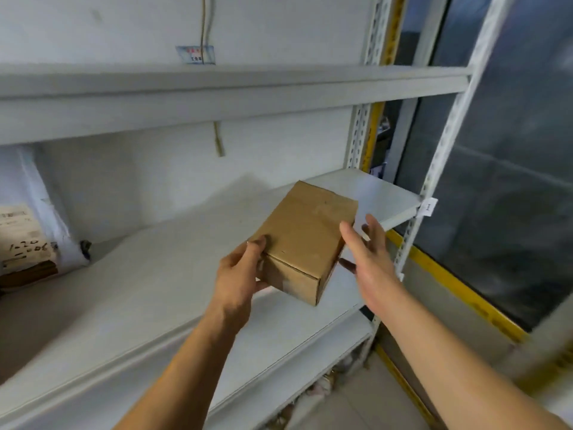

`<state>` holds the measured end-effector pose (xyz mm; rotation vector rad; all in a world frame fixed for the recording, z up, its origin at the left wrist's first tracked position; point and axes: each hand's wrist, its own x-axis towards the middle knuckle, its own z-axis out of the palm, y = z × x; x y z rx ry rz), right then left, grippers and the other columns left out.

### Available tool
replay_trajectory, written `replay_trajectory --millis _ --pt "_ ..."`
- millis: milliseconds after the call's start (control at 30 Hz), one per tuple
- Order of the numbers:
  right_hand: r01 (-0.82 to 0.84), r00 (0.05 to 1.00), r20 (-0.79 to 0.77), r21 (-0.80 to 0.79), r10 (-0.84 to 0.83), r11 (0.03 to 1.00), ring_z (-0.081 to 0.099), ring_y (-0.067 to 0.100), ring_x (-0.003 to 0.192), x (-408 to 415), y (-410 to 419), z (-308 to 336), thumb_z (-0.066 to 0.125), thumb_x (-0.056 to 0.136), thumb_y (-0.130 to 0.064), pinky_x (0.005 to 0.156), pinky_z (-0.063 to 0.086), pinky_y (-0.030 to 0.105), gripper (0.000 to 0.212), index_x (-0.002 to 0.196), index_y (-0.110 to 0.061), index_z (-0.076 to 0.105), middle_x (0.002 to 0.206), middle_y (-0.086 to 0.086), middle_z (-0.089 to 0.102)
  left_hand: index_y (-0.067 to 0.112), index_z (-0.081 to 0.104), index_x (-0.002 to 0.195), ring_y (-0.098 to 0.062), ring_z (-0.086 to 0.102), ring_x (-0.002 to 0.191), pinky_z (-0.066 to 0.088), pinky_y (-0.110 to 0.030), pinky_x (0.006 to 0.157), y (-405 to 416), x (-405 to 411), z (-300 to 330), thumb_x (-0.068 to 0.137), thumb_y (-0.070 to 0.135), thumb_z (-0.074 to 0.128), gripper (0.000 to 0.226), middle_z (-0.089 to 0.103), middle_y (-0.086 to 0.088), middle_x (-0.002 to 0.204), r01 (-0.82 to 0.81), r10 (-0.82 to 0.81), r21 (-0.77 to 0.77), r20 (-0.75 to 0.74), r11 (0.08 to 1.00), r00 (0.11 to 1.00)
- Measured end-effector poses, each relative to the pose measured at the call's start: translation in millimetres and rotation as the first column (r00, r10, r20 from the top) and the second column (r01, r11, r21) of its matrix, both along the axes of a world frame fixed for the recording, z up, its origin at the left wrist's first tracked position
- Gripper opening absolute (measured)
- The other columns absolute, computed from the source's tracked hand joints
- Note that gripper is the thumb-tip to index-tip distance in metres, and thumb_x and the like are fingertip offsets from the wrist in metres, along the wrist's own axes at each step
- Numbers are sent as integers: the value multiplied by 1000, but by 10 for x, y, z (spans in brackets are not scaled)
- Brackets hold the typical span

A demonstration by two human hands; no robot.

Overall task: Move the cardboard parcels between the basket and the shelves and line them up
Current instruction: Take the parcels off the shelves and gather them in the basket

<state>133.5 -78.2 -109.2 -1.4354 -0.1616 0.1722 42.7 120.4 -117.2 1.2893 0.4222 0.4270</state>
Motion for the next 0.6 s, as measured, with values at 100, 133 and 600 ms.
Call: replay_trajectory --millis 100,133,600 --pt "46 999 -13 -28 -47 999 46 15 146 -124 -439 -202 80 65 -83 115 48 51 106 155 -56 31 162 -16 39 20 76 108 -16 68 85 63 -46 84 -451 217 -100 103 35 62 21 72 9 76 58 -57 -20 26 998 998" --pt "52 998 -23 -17 -53 998 52 12 140 -173 -575 -259 81 66 -80 113 50 49 100 152 -56 35 157 -18 46 21 75 112 -12 71 86 62 -44 86 -616 278 -134 104 35 62 21 75 11 81 87 -85 -27 39 996 996" --pt "373 916 -160 10 -367 928 64 11 130 -727 -3148 -1235 68 102 -36 111 53 37 67 161 -40 37 144 -13 65 40 61 141 -3 72 107 57 -37 91 -3255 572 -1136 106 22 57 40 74 18 120 629 -610 67 -185 775 771"
